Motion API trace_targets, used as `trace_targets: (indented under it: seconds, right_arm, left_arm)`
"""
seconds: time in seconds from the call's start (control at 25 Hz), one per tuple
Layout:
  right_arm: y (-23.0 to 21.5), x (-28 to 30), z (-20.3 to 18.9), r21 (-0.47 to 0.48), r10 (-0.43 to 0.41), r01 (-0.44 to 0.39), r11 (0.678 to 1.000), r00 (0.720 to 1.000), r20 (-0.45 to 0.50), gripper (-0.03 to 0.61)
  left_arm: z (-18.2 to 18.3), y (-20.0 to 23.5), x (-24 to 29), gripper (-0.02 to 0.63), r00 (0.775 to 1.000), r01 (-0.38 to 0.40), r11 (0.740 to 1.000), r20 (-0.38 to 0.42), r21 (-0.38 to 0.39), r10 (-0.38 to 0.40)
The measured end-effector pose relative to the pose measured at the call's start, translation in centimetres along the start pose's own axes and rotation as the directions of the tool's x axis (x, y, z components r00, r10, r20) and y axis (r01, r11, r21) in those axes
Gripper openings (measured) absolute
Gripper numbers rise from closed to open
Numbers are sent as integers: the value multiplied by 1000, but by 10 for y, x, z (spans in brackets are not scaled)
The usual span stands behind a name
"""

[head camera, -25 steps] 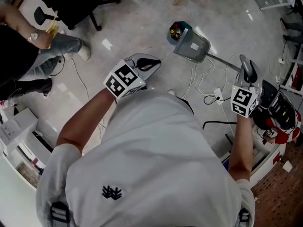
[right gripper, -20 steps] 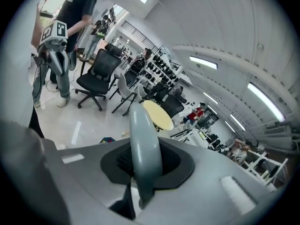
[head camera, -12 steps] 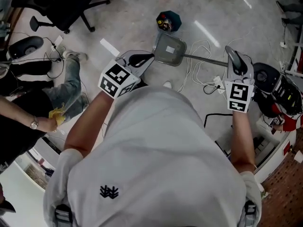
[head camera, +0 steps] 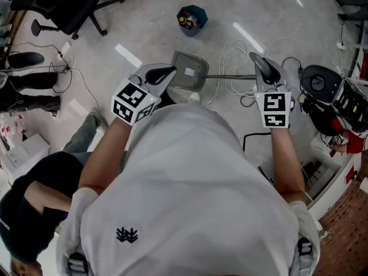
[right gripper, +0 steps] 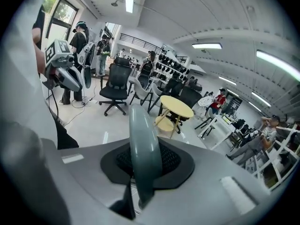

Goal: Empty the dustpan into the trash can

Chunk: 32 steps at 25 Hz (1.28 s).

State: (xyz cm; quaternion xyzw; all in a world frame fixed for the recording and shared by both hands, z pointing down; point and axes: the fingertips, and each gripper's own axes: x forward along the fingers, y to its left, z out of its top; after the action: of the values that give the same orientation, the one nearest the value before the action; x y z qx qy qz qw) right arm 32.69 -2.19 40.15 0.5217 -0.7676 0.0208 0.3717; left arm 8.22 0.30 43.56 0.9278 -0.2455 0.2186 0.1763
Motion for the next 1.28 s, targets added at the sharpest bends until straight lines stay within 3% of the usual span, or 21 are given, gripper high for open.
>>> trace_targets:
  seconds: [0.64, 1.28]
  right_arm:
    - [24, -26, -77, 17, 19, -18, 1000, 997, -75, 57]
    - [25, -22, -81, 47, 51, -47, 998, 995, -91, 61]
  left_arm:
    - [-19, -45, 5, 55, 1000, 9, 1000, -26, 3, -9]
    - [-16, -50, 11, 55, 999, 5, 1000, -36, 6, -5]
